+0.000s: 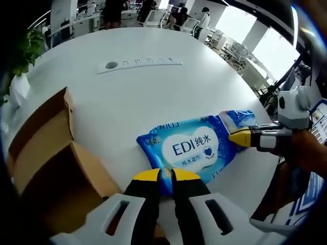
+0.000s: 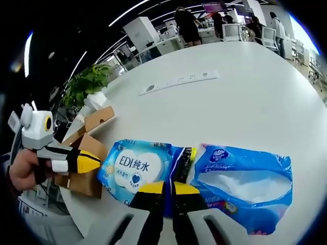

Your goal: Operate the shoe box by opening the lid, removing the specified soft item, and placing it in the target area until the item is outside and the box remains undamaged.

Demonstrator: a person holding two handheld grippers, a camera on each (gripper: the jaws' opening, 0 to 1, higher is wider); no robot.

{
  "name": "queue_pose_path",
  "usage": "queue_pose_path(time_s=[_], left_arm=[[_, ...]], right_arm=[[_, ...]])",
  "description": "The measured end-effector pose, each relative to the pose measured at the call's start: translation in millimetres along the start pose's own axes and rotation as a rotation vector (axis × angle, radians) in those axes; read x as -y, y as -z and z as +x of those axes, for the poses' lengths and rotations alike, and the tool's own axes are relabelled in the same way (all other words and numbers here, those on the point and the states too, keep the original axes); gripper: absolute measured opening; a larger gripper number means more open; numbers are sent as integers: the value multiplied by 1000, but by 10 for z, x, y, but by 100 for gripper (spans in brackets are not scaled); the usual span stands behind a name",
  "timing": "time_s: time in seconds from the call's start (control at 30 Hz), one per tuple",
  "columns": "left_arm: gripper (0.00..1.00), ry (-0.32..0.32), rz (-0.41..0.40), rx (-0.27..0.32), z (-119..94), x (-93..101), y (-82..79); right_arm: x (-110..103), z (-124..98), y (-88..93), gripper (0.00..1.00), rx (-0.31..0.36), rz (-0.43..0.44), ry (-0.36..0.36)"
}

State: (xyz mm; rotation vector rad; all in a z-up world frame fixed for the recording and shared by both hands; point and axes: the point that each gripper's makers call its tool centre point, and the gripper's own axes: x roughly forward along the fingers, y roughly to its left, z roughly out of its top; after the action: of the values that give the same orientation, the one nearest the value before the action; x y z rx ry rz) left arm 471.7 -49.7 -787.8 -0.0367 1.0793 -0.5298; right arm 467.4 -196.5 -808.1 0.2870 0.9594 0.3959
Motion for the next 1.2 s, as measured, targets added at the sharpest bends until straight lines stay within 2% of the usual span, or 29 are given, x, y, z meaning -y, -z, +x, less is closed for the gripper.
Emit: queue_pose_path(time_s=[0.53, 0.9, 1.2], left_arm=[[7, 25, 5, 36, -174, 37, -12], [12, 86, 32, 87, -380, 108, -83], [15, 96, 37, 120, -531, -22, -73]], right_arm=[[15, -124, 105, 0, 8, 44, 18], [-140, -228, -3, 4, 44, 59, 4], [-345, -286, -17, 9, 62, 39, -15]])
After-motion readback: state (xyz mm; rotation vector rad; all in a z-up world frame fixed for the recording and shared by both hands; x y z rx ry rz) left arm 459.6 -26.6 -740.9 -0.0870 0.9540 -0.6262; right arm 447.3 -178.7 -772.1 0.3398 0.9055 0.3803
